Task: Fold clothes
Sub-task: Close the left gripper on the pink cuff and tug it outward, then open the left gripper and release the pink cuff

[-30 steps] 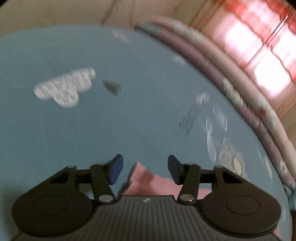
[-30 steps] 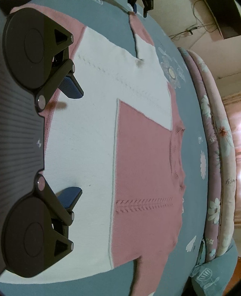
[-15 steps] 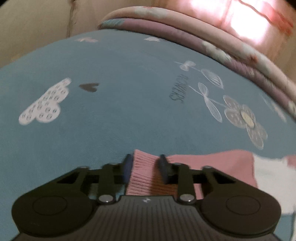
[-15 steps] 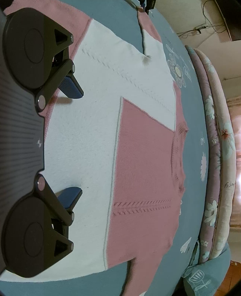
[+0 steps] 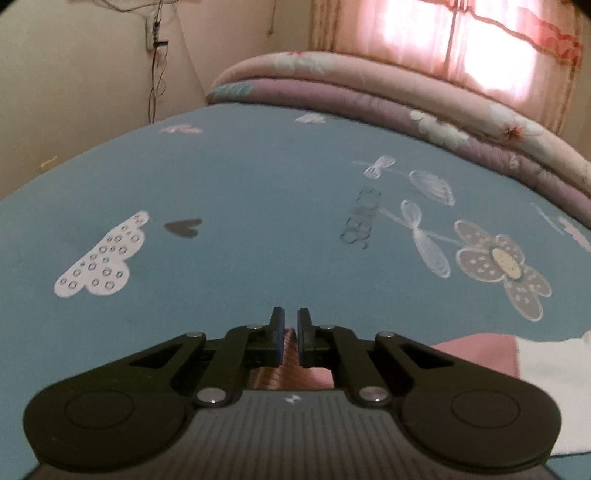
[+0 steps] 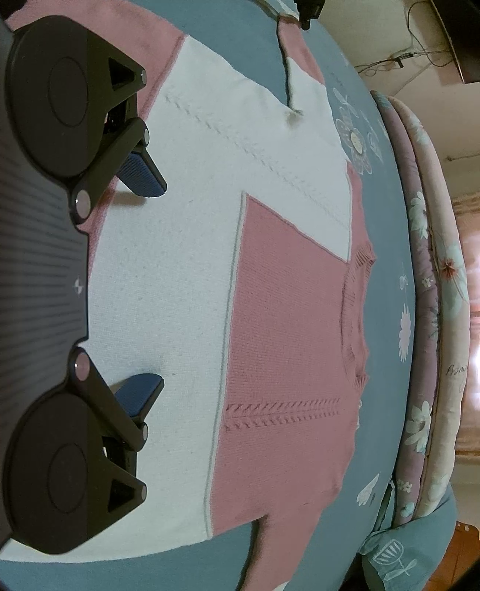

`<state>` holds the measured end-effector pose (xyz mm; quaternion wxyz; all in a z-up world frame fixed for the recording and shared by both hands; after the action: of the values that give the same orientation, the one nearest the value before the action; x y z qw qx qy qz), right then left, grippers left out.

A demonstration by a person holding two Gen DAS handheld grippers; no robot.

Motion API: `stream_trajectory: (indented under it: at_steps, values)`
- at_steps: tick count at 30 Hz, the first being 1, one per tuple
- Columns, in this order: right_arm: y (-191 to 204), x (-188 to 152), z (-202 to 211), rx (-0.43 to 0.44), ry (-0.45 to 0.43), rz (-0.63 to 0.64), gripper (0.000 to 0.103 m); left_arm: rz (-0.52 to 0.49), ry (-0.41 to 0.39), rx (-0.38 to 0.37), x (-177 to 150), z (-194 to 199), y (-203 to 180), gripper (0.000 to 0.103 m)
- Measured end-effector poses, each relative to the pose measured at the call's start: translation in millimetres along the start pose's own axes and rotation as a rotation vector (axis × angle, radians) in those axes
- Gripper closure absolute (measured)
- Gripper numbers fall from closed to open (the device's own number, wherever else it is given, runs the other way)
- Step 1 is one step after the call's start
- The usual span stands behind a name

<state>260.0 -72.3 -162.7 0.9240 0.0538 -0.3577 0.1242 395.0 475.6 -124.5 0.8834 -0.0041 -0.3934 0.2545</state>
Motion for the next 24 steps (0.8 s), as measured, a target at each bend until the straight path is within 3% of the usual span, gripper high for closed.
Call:
stream_trajectory:
  at_steps: [2, 3, 4, 6, 7, 9, 11, 14, 15, 17, 20, 21, 24]
  values:
    - [0, 0, 0, -0.001, -0.001, 0.003, 0.000, 0.032, -0.002, 0.007, 0, 0, 8, 0.079]
    - [0, -1, -1, -0.004, -0.002, 0.004, 0.000, 0.042, -0.009, 0.008, 2, 1, 11, 0.063]
    - [0, -1, -2, -0.007, -0.003, 0.004, 0.000, 0.050, -0.015, 0.009, 3, 1, 14, 0.055]
    - [2, 0, -2, -0.014, -0.002, 0.007, 0.000, 0.033, -0.028, 0.006, 5, 0, 13, 0.043]
    - [3, 0, -3, -0.018, 0.000, 0.011, 0.000, 0.015, 0.030, -0.013, 3, -6, 12, 0.042]
    - [4, 0, -3, -0.022, 0.002, 0.017, 0.000, -0.047, 0.111, -0.047, -6, -13, 4, 0.044]
    - [4, -1, -3, -0.022, 0.002, 0.020, 0.000, -0.137, 0.104, -0.036, -12, -11, -5, 0.047]
    - [5, -1, -3, -0.028, 0.005, 0.026, 0.000, -0.168, 0.091, -0.024, -16, -5, -15, 0.071]
    - [6, -1, -3, -0.030, 0.006, 0.030, 0.000, -0.203, 0.085, -0.008, -18, -2, -21, 0.083]
    - [7, -1, -3, -0.034, 0.008, 0.037, 0.000, -0.286, 0.035, 0.029, -20, 7, -34, 0.097]
    - [5, -1, -4, -0.035, 0.007, 0.023, 0.000, -0.290, -0.084, 0.090, -17, 16, -38, 0.097]
    - [5, -1, -4, -0.034, 0.006, 0.019, 0.000, -0.249, -0.110, 0.128, -13, 15, -34, 0.097]
    - [5, -1, -3, -0.030, 0.006, 0.020, 0.000, -0.179, -0.090, 0.216, -10, 3, -20, 0.091]
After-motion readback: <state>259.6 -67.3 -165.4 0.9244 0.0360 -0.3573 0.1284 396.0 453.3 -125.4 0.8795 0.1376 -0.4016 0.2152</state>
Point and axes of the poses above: each gripper's, at about its wrist camera, not at the fingertips, and z roughly against the way its jaws point, y to its left, x to its top, the point moved 3 cm from there along -z, roughly the way its jaws point, and after that the axes turned 8 degrees about z, right-handed, at the moved point
